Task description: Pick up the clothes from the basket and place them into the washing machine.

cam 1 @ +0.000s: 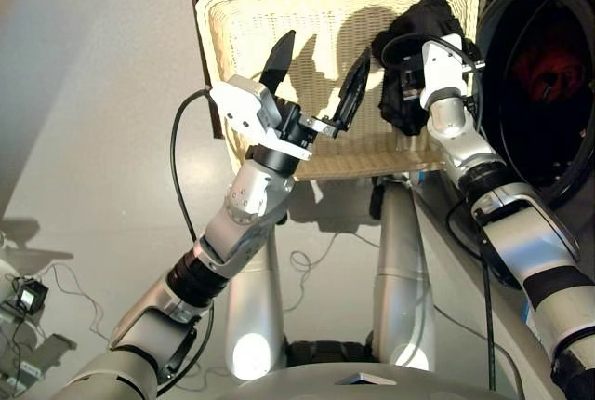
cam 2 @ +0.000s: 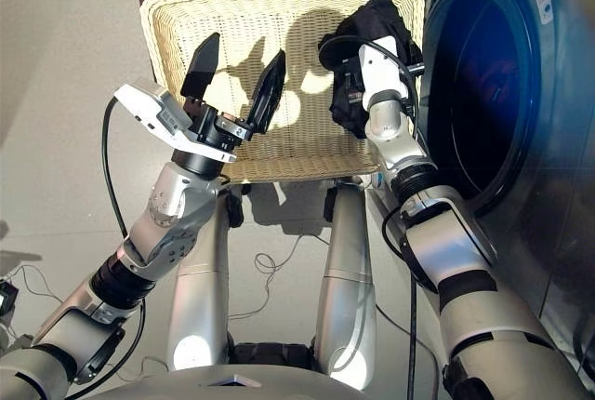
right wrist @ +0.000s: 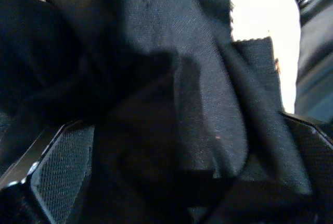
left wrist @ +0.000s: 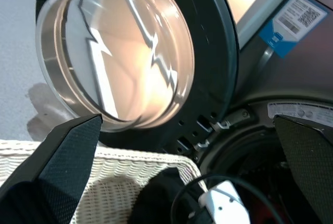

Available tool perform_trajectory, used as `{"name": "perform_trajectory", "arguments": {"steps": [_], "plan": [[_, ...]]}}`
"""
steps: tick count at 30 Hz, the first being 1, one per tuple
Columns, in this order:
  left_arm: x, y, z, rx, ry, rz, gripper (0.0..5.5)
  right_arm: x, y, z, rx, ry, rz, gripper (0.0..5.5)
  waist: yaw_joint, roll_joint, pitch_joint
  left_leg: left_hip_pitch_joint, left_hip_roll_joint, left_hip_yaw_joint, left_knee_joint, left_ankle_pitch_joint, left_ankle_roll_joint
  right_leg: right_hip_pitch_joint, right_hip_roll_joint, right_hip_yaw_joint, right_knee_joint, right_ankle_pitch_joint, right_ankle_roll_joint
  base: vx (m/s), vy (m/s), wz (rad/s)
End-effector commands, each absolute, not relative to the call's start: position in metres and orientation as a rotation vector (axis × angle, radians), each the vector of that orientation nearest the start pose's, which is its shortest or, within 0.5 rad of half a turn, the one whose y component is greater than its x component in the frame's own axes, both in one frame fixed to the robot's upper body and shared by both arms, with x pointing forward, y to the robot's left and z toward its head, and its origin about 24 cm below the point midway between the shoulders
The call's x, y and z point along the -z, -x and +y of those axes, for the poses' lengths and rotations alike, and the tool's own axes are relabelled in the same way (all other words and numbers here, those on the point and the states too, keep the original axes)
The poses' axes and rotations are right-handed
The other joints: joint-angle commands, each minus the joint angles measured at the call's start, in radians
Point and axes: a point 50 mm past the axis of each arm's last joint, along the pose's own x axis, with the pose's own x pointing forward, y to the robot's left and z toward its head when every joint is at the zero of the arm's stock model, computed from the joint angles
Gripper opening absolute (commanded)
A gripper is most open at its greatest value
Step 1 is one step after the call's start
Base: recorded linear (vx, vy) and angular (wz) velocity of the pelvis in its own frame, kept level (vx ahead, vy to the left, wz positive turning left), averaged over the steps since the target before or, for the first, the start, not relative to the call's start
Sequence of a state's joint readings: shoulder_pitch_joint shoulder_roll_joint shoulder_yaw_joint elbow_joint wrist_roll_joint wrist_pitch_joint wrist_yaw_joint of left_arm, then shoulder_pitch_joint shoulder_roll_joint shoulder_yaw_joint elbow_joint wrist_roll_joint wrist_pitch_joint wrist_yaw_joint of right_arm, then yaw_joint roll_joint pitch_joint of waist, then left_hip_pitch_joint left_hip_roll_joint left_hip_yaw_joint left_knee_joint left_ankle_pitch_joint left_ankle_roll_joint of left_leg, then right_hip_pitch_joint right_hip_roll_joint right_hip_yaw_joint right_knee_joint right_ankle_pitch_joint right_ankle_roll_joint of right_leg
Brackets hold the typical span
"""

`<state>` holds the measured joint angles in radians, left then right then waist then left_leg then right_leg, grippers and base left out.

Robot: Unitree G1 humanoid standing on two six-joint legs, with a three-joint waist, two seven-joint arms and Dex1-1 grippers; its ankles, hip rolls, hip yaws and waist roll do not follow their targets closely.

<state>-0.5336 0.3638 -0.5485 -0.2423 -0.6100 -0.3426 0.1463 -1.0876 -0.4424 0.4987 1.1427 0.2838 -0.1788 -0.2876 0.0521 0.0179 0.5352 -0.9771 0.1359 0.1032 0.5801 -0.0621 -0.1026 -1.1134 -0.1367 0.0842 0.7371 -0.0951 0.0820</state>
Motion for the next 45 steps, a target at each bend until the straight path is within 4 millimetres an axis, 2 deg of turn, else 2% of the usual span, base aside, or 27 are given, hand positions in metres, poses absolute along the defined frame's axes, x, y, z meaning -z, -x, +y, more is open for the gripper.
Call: {"name": "perform_trajectory", "arguments": {"steps": [1,7,12,16,17,18,19,24,31,34,37,39,40,45], "plan": [[-0.24,-0.235,0.056,0.73,0.38,-0.878,5.5,-0.183,-0.418,-0.194,0.178,0.526,-0.153,5.5,0.012,0.057,-0.015,-0.042,-0.002,-0.017,0.073,-0.035,0.005,0.041,0.011,-0.034,-0.046,0.006,0.025,0.0,0.0,0.0],[-0.241,-0.236,0.051,0.739,0.37,-0.875,5.5,-0.175,-0.418,-0.202,0.196,0.561,-0.085,5.5,0.018,0.073,-0.015,-0.063,-0.005,-0.019,0.09,-0.037,0.007,0.018,0.01,-0.035,-0.031,0.001,0.025,0.0,0.0,0.0],[-0.242,-0.237,0.048,0.737,0.365,-0.876,5.5,-0.175,-0.419,-0.207,0.215,0.577,-0.058,5.5,0.024,0.086,-0.015,-0.083,-0.006,-0.02,0.099,-0.04,0.01,-0.007,0.006,-0.036,-0.018,0.0,0.025,0.0,0.0,0.0],[-0.244,-0.238,0.048,0.723,0.353,-0.883,5.5,-0.173,-0.418,-0.209,0.218,0.571,-0.045,5.5,0.021,0.087,-0.015,-0.085,-0.008,-0.019,0.096,-0.04,0.011,-0.014,0.006,-0.039,-0.015,-0.001,0.024,0.0,0.0,0.0],[-0.244,-0.238,0.048,0.722,0.353,-0.881,5.5,-0.172,-0.418,-0.209,0.22,0.562,-0.039,2.52,0.021,0.087,-0.015,-0.084,-0.008,-0.019,0.095,-0.04,0.012,-0.014,0.006,-0.038,-0.013,-0.002,0.024,0.0,0.0,0.0],[-0.244,-0.239,0.048,0.718,0.35,-0.881,5.5,-0.171,-0.418,-0.21,0.223,0.553,-0.035,0.78,0.021,0.086,-0.015,-0.085,-0.008,-0.019,0.095,-0.04,0.012,-0.013,0.007,-0.038,-0.013,-0.003,0.024,0.0,0.0,0.0],[-0.244,-0.239,0.049,0.716,0.349,-0.881,5.5,-0.171,-0.418,-0.21,0.224,0.544,-0.036,0.0,0.019,0.085,-0.015,-0.085,-0.008,-0.02,0.097,-0.04,0.012,-0.013,0.007,-0.036,-0.013,-0.003,0.024,0.0,0.0,0.0],[-0.243,-0.24,0.049,0.715,0.346,-0.873,5.5,-0.167,-0.416,-0.22,0.255,0.492,-0.019,0.0,0.013,0.082,-0.015,-0.087,-0.008,-0.02,0.095,-0.04,0.011,-0.014,0.008,-0.036,-0.013,-0.005,0.024,0.0,0.0,0.0],[-0.24,-0.242,0.054,0.696,0.333,-0.866,5.5,-0.156,-0.411,-0.223,0.26,0.408,-0.032,0.0,-0.005,0.061,-0.015,-0.077,-0.009,-0.022,0.084,-0.04,0.013,-0.003,0.011,-0.037,-0.029,0.001,0.025,0.0,0.0,0.0],[-0.242,-0.243,0.058,0.67,0.324,-0.878,5.5,-0.152,-0.407,-0.213,0.249,0.314,-0.093,0.0,-0.022,0.045,-0.015,-0.07,-0.009,-0.023,0.081,-0.041,0.013,0.005,0.014,-0.035,-0.033,0.001,0.025,0.0,0.0,0.0],[-0.241,-0.245,0.066,0.619,0.299,-0.886,5.5,-0.153,-0.391,-0.192,0.144,0.264,-0.234,0.0,-0.053,0.01,-0.015,-0.064,-0.008,-0.023,0.079,-0.042,0.013,0.013,0.017,-0.037,-0.037,0.002,0.026,0.0,0.0,0.0],[-0.24,-0.245,0.067,0.611,0.289,-0.887,5.5,-0.151,-0.384,-0.193,0.144,0.235,-0.261,0.0,-0.06,0.002,-0.015,-0.062,-0.009,-0.024,0.078,-0.043,0.014,0.016,0.017,-0.036,-0.039,0.001,0.027,0.0,0.0,0.0],[-0.239,-0.245,0.072,0.58,0.271,-0.897,5.5,-0.153,-0.367,-0.202,0.185,0.19,-0.344,0.0,-0.078,-0.013,-0.015,-0.059,-0.01,-0.024,0.077,-0.044,0.017,0.02,0.014,-0.036,-0.041,0.001,0.03,0.0,0.0,0.0],[-0.239,-0.243,0.079,0.546,0.276,-0.916,5.5,-0.16,-0.333,-0.239,0.439,0.206,-0.502,0.0,-0.094,-0.024,-0.015,-0.043,-0.012,-0.029,0.07,-0.05,0.022,0.033,0.011,-0.036,-0.044,-0.002,0.037,0.0,0.0,0.0]]}}
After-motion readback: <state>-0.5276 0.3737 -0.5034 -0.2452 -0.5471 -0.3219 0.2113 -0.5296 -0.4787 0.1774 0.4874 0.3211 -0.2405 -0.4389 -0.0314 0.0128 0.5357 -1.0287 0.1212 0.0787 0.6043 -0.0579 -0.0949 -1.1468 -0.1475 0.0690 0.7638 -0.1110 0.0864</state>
